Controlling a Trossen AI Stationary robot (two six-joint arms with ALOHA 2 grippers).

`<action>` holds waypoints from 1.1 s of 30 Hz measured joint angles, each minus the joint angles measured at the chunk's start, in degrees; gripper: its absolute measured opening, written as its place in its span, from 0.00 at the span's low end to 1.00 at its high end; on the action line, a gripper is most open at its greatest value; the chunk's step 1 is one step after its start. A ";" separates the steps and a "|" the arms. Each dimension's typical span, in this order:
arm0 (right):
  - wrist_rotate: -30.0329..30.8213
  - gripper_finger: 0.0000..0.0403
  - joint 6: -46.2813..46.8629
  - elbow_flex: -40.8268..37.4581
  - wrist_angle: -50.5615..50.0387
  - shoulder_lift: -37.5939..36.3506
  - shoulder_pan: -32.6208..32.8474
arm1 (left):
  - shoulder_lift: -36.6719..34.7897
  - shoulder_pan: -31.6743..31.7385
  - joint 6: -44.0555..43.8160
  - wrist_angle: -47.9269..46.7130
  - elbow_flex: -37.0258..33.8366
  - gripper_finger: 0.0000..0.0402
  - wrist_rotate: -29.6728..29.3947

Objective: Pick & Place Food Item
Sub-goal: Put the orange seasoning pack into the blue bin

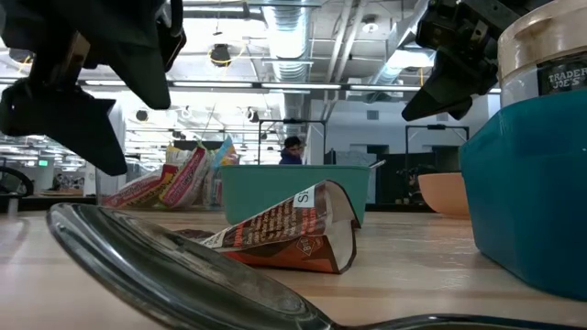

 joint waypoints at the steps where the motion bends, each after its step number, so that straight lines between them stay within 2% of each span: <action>1: 0.00 0.00 0.00 -0.01 0.00 0.00 0.00 | 0.22 0.00 -0.05 0.30 -0.01 0.75 0.02; 7: 0.00 0.00 0.00 -0.01 0.00 -0.01 0.00 | 0.64 0.00 -0.07 2.38 -0.02 0.70 0.33; 16: 0.00 0.00 0.02 0.00 -0.02 -0.02 0.00 | 0.64 -0.02 0.37 2.58 -0.02 0.46 -0.07; 21: -0.02 0.00 0.02 -0.02 -0.02 -0.02 0.00 | 0.89 -0.11 0.37 2.72 -0.02 0.37 -0.14; 27: -0.02 0.00 0.02 -0.02 -0.02 -0.02 0.02 | 2.94 -0.11 -0.45 2.47 -0.04 0.31 -0.11; 33: -0.02 0.00 0.02 -0.02 -0.02 -0.02 0.02 | 4.10 -0.11 -0.63 2.47 -0.04 0.29 0.10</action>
